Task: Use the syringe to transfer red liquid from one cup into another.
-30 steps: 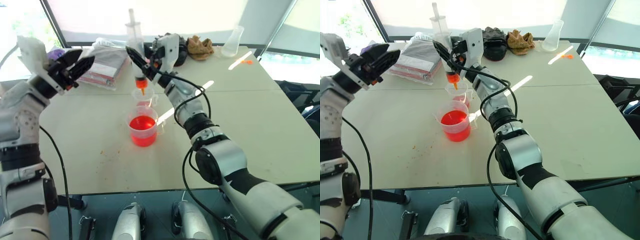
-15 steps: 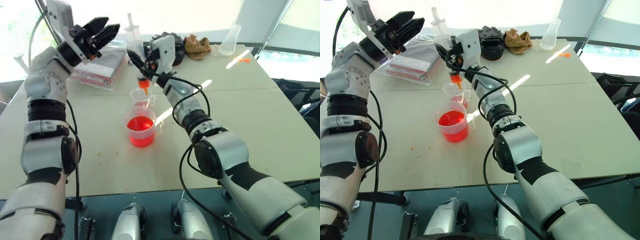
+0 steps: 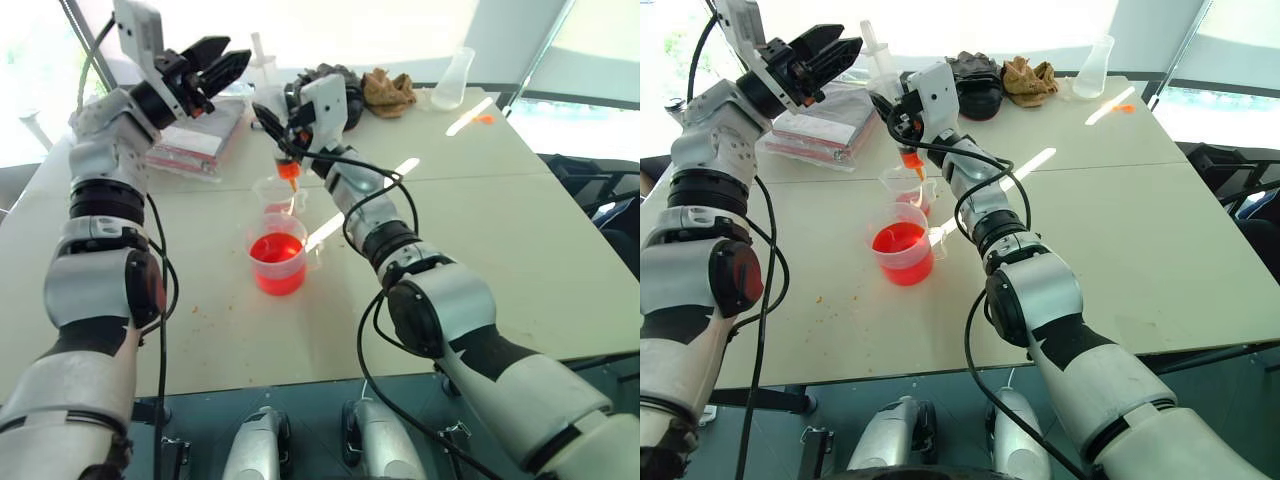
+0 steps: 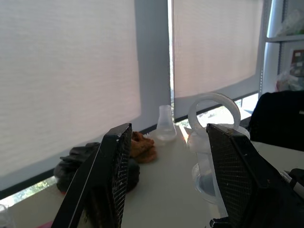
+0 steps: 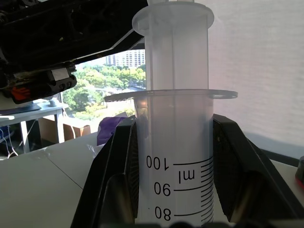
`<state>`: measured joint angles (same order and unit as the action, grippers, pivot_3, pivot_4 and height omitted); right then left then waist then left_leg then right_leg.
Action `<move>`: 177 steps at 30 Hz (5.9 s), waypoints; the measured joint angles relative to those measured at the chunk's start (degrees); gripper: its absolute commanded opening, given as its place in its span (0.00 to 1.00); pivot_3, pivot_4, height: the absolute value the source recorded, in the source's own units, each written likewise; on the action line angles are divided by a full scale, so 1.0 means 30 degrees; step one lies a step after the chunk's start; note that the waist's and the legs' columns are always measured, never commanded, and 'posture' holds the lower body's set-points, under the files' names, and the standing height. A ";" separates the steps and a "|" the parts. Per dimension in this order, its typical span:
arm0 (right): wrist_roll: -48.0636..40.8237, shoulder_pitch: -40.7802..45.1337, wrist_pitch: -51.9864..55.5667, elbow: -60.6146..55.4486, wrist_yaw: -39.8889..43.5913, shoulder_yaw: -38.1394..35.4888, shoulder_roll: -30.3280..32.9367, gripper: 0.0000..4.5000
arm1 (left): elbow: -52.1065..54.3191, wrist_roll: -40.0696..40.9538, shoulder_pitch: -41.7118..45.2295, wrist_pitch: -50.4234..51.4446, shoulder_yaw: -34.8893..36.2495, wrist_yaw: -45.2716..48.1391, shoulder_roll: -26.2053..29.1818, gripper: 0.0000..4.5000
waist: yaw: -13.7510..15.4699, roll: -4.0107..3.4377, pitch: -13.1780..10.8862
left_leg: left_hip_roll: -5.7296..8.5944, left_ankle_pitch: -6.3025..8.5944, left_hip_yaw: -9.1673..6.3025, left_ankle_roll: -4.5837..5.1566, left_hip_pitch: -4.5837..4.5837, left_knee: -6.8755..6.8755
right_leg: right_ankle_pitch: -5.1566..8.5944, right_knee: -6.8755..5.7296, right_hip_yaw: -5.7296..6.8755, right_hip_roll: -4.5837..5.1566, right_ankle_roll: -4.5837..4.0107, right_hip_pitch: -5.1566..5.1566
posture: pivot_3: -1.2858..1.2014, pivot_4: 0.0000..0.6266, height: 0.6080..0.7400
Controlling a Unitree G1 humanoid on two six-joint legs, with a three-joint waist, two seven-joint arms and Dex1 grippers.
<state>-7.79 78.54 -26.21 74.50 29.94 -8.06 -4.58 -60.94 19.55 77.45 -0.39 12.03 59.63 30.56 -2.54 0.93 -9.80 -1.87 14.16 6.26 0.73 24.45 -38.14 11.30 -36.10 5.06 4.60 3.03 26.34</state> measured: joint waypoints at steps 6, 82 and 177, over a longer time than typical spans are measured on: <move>0.0287 -0.0062 -0.0130 0.0008 0.0003 -0.0004 -0.0299 0.32 | -0.0641 -0.0545 0.0576 -0.0389 0.0003 0.0429 -0.0009 0.57 | -0.0008 0.0000 0.0000 | 0.0000 0.0004 0.0000 0.0007 0.0000 0.0000 | 0.0000 -0.0001 -0.0001 0.0000 0.0001 0.0001 | 0.52 0.24 1.00; -0.0095 0.0459 -0.0142 0.0028 0.0637 -0.1082 -0.1171 0.32 | 0.0810 -0.0509 -0.0289 0.2280 0.0707 0.2648 0.1494 0.57 | -0.0010 0.0007 -0.0006 | 0.0002 -0.0026 -0.0011 -0.0042 0.0002 -0.0008 | 0.0000 -0.0028 -0.0003 -0.0002 0.0001 -0.0004 | 0.52 0.24 1.00; -0.7774 -1.5574 3.0309 -3.0182 0.4127 -0.2945 1.4382 1.00 | 3.1100 0.5836 -2.7068 1.3371 0.5664 -1.1407 0.0963 0.57 | 0.0726 -0.0001 0.0015 | 0.0004 0.0035 -0.0120 0.0045 -0.0008 -0.0012 | 0.0082 0.0048 -0.0044 -0.0032 -0.0041 -0.0045 | 0.52 0.24 1.00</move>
